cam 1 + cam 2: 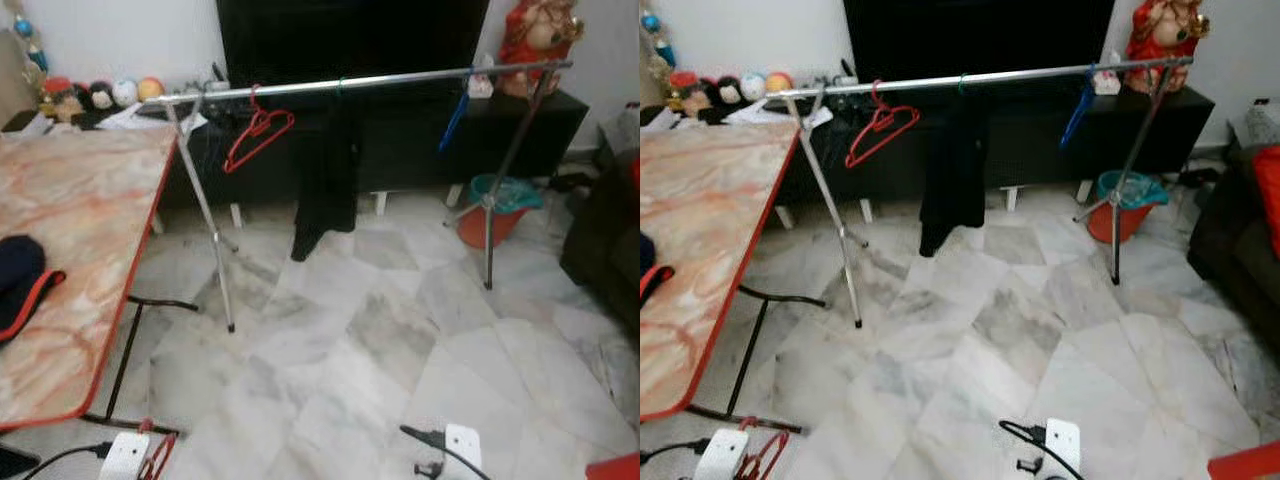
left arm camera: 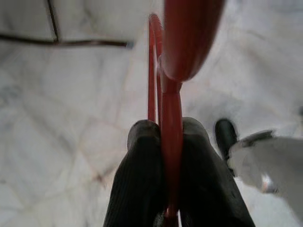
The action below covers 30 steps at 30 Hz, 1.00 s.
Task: Hang hanger
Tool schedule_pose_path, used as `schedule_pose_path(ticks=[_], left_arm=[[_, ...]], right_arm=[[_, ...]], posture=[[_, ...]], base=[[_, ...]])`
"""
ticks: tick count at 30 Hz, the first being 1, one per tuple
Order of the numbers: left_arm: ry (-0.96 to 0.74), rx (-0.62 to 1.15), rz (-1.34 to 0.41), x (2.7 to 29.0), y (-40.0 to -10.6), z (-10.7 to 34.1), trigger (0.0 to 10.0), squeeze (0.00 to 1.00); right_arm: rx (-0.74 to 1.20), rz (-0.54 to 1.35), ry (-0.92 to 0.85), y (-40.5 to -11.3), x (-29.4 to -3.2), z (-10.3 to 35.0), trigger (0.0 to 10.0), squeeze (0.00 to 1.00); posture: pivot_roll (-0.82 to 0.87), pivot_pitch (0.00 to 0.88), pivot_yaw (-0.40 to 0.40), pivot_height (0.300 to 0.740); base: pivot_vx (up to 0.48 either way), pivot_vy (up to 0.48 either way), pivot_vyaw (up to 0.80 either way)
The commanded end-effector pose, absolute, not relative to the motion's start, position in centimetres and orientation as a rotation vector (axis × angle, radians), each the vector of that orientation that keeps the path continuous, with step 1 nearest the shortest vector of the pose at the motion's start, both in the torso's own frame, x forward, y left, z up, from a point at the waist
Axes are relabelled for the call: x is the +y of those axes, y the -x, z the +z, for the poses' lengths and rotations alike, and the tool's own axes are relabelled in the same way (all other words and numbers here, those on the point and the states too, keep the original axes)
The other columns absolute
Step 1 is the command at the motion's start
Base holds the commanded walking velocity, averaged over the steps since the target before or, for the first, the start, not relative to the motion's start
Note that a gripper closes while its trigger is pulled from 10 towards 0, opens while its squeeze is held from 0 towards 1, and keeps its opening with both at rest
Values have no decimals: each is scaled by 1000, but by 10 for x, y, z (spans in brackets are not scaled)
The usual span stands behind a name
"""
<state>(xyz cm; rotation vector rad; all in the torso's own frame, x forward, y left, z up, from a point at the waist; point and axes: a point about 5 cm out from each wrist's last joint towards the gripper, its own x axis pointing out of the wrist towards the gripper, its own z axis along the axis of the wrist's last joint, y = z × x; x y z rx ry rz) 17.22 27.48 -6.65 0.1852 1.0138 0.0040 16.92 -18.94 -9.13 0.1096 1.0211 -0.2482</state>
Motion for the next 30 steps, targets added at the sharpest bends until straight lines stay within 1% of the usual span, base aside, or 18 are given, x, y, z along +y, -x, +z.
schedule_pose_path(ticks=[1,30], left_arm=[[-202,1022,3,277,-171,-66,10000,0],[-195,1021,8,272,-172,-68,10000,0]], right_arm=[[1021,-248,-109,-169,-188,-91,10000,0],[1032,-209,-61,-167,-190,-92,10000,0]], posture=[[-28,0,42,740],[-23,0,30,740]], base=[[281,0,0],[279,0,0]])
